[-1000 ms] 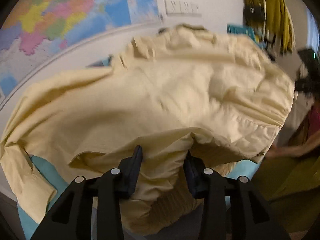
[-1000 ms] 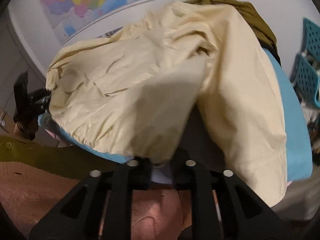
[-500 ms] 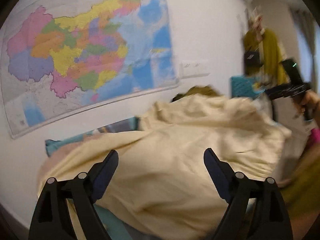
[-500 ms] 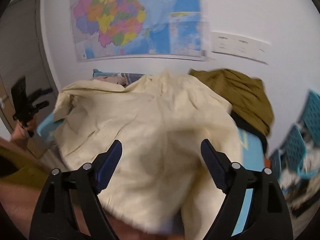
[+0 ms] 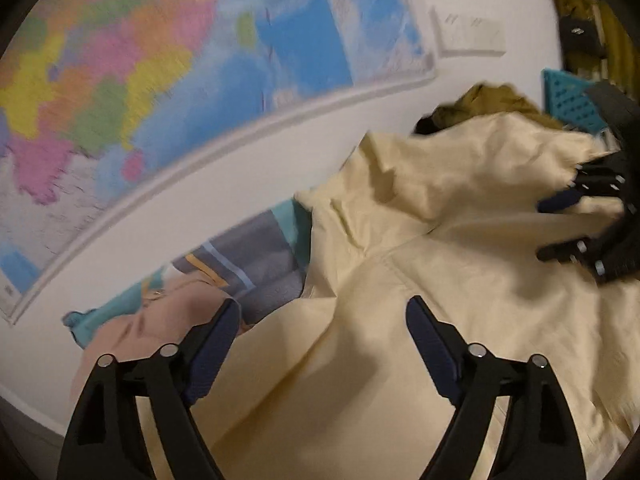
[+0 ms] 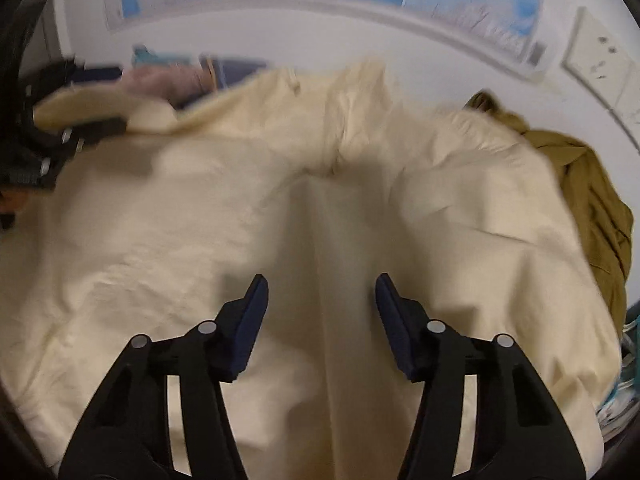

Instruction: Fold large clothes

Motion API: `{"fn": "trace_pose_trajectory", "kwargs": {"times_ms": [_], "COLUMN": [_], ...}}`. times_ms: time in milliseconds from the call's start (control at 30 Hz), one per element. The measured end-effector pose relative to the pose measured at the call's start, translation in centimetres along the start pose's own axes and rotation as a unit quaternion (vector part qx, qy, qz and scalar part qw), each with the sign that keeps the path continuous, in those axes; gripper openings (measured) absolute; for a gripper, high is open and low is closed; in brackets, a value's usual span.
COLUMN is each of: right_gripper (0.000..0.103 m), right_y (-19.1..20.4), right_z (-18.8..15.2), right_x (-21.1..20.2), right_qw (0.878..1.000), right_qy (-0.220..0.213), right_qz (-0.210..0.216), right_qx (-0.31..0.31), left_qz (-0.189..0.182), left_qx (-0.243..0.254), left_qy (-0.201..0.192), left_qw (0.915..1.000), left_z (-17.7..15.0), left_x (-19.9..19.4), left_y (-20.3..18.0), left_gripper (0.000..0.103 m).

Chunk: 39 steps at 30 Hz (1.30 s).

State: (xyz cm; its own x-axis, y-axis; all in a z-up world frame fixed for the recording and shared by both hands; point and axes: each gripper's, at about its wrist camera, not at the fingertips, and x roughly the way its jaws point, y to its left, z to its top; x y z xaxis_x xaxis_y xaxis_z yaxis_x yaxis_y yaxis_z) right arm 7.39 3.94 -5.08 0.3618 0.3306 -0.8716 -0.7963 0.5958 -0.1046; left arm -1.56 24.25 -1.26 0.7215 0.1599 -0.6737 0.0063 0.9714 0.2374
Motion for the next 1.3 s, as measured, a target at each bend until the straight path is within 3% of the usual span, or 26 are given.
{"fn": "trace_pose_trajectory", "kwargs": {"times_ms": [33,67,133,200,300,467,533,600,633,733,800,900,933,967,1100,1133,1233,1267,1300], "right_gripper": [0.041,0.022,0.001,0.001,0.000,0.000,0.000,0.001,0.001,0.005,0.013,0.034,0.049,0.057,0.057,0.057,0.063,0.062,0.058], "right_y": [0.1,0.1,-0.3,-0.3,-0.6,-1.1,-2.1,-2.4,-2.7,-3.5,-4.2,-4.9,-4.9,-5.3,-6.8,-7.5,-8.8,-8.8,-8.2], "right_z": [0.1,0.1,0.3,0.7,2.5,6.3,6.7,6.5,6.2,4.6,3.8,3.2,3.1,2.9,3.9,4.4,5.4,5.6,6.1], "right_x": [1.1,1.7,2.6,2.2,-0.8,-4.2,-2.6,0.2,1.6,3.7,3.4,0.2,-0.9,-2.7,-5.2,-4.8,-2.5,-1.3,0.0], "right_qw": [1.000,0.999,1.000,1.000,0.999,0.990,0.990,0.993,0.995,0.998,0.998,0.998,0.998,0.996,0.991,0.989,0.991,0.990,0.989], "right_qy": [0.011,0.016,0.023,0.014,-0.039,-0.120,-0.118,-0.089,-0.070,-0.036,-0.027,-0.039,-0.050,-0.071,-0.104,-0.095,-0.066,-0.047,-0.041], "right_qz": [-0.020,-0.025,-0.008,-0.022,-0.029,-0.074,-0.081,-0.070,-0.065,-0.050,-0.042,-0.017,-0.015,-0.021,-0.076,-0.102,-0.108,-0.129,-0.140], "right_qx": [-0.013,-0.015,-0.006,-0.017,-0.013,-0.007,0.010,0.016,0.019,0.025,0.037,0.043,0.043,0.042,0.043,0.047,0.046,0.028,0.017], "left_qz": [0.001,0.003,-0.002,-0.004,-0.013,0.015,0.032,0.031,0.026,0.018,0.023,0.021,0.019,0.016,0.012,0.009,0.000,0.000,0.003], "left_qx": [-0.003,-0.007,-0.011,-0.016,-0.035,-0.065,-0.073,-0.078,-0.075,-0.043,-0.013,0.004,0.002,-0.001,-0.026,-0.031,-0.042,-0.040,-0.037], "left_qy": [0.013,0.029,0.043,0.058,0.057,-0.005,-0.026,-0.027,-0.024,-0.009,0.001,0.017,0.019,0.019,0.030,0.039,0.071,0.086,0.105], "left_qw": [0.9999,0.9996,0.9990,0.9982,0.9976,0.9978,0.9965,0.9961,0.9965,0.9988,0.9997,0.9996,0.9996,0.9997,0.9991,0.9987,0.9966,0.9955,0.9938], "left_z": [0.1,0.4,0.6,0.9,1.7,4.5,5.3,5.2,5.0,3.5,2.3,1.5,1.5,1.6,3.2,3.6,4.6,4.8,4.9], "left_x": [1.0,2.4,4.0,5.4,6.0,4.1,3.5,3.5,3.6,4.1,4.8,5.5,5.6,5.7,7.1,7.7,10.0,10.8,11.8], "left_y": [0.1,0.1,0.3,0.5,1.5,3.8,4.4,4.6,4.4,3.2,2.2,1.6,1.6,1.8,2.3,2.3,1.8,1.5,1.2], "left_gripper": [0.077,0.070,0.055,0.023,0.008,0.008,0.010,0.014,0.016,0.044,0.046,0.048,0.050,0.054,0.057,0.057,0.057,0.057,0.045]}}
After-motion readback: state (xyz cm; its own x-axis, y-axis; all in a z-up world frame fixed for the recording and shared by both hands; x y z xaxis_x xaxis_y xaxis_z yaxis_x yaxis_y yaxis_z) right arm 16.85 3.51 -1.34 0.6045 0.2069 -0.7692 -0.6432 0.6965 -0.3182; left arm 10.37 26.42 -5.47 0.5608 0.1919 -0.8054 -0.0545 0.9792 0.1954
